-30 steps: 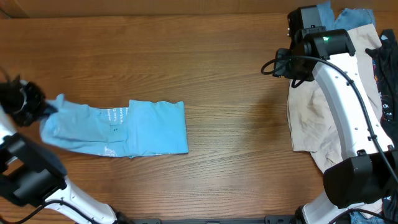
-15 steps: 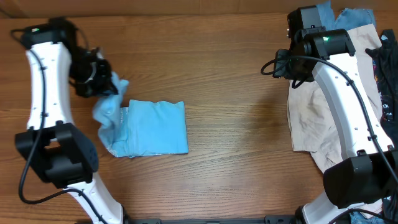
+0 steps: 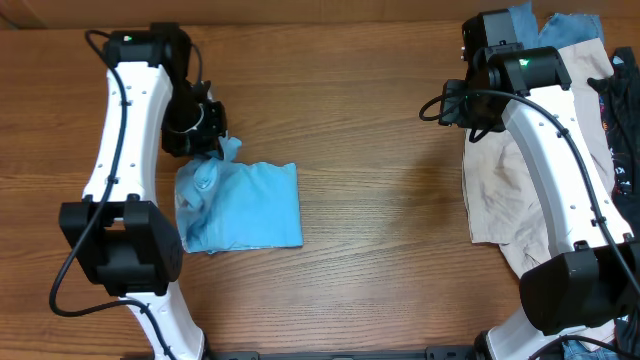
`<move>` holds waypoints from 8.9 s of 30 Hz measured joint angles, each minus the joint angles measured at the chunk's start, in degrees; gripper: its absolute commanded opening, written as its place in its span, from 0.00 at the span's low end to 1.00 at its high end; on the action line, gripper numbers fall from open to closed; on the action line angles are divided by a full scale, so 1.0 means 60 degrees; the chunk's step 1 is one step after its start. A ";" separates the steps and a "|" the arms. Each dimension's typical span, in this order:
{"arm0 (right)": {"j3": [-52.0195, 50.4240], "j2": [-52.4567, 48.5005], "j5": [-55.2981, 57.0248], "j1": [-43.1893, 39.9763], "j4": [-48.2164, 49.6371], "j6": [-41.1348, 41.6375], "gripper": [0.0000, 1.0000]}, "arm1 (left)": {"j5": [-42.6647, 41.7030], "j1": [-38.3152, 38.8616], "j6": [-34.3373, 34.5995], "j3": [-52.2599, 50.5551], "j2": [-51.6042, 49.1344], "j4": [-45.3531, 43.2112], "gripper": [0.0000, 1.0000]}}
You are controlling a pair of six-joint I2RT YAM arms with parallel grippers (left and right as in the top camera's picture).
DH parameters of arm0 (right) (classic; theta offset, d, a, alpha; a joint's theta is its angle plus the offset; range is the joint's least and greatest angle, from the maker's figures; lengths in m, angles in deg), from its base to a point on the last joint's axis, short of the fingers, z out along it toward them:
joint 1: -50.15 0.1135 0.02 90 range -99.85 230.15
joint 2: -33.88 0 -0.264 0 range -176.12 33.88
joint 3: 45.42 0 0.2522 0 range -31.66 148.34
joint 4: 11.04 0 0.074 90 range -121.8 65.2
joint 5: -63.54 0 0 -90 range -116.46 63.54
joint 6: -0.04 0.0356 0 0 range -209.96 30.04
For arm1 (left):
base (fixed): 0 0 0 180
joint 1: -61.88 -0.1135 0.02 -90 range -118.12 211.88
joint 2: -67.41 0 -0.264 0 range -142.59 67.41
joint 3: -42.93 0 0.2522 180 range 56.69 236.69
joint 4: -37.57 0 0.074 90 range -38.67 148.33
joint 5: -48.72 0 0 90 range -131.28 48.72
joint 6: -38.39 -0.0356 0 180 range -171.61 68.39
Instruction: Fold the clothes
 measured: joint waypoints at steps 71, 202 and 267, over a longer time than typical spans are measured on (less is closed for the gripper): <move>-0.1497 -0.0186 -0.5792 0.3264 0.2342 -0.2521 0.55 | 0.2146 -0.0248 0.1825 -0.1555 0.0000 -0.1443 0.28; -0.2696 -0.3169 -0.7100 0.5089 0.3814 -0.0215 0.36 | 0.1851 -0.0761 -0.0627 -0.6229 0.0270 -0.5934 0.43; -0.0455 0.0790 -0.1453 0.3519 0.1322 -0.1322 0.53 | -0.4889 0.0025 -0.2987 -0.5872 -0.1002 -0.7584 0.08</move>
